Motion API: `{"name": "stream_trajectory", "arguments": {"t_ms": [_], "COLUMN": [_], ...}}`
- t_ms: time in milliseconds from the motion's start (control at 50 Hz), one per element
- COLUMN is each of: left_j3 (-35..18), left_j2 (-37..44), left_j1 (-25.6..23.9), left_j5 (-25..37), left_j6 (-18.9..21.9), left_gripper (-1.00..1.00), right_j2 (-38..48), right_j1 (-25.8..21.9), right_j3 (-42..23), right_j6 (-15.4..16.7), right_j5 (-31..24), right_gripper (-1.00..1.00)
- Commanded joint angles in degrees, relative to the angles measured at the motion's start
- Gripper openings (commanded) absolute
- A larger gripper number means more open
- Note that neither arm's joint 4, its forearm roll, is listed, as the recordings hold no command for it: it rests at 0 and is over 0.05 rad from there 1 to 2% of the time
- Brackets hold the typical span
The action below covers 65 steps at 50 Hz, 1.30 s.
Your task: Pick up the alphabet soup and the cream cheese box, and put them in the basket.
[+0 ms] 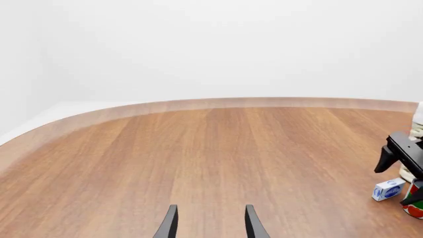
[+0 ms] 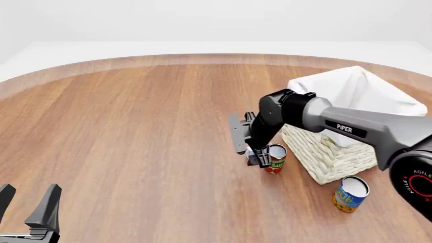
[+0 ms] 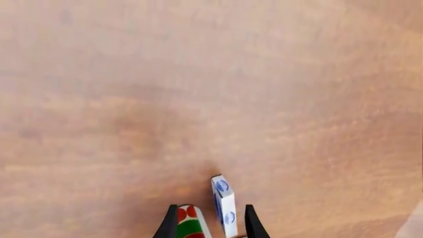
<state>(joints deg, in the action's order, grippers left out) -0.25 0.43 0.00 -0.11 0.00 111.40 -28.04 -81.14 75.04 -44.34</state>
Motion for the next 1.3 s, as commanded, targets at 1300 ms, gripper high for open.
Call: {"name": "stream_trajectory", "arguments": {"t_ms": [1300], "left_j3": [0.00], "left_j2": [0.00], "left_j1": [0.00], "left_j5": [0.00], "left_j6": [0.00], "left_gripper": [1.00], "right_j2": [7.73], "right_j1": [0.83], "right_j3": [-6.23], "right_j6": [2.03], "right_j5": [-2.88], "right_gripper": [1.00]}}
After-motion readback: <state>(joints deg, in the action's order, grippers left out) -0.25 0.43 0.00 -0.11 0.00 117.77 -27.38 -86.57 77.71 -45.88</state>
